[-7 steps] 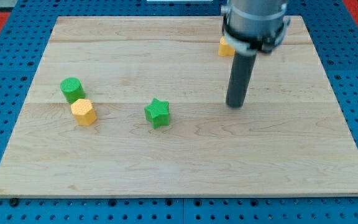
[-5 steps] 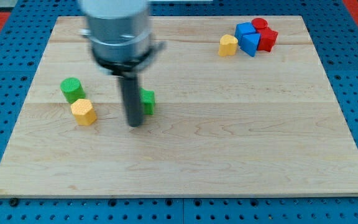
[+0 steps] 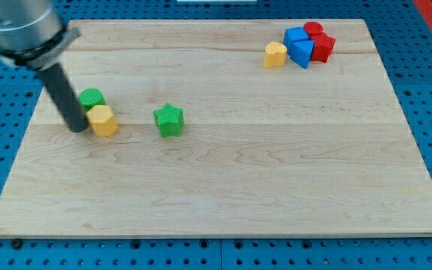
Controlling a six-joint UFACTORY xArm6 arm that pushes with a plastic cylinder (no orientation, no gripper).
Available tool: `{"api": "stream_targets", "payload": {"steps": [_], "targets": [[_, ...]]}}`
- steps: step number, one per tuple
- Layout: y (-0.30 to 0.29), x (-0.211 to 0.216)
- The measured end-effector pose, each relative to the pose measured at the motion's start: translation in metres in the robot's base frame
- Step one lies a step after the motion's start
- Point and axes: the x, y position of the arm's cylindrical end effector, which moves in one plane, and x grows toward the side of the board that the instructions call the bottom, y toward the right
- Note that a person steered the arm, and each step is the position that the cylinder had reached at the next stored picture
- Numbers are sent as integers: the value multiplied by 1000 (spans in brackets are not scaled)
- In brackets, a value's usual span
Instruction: Place the green circle towards the bottom of the yellow heart
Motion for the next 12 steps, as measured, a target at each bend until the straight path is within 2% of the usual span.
{"api": "stream_targets", "payload": {"steps": [2,3,4,5,6,7,8,9,12], "targets": [[31,-63],[46,-70],[39,-37],[-65,-30],[-105,-46],[3,-79],[112,-84],[140,-66],[208,-61]]}}
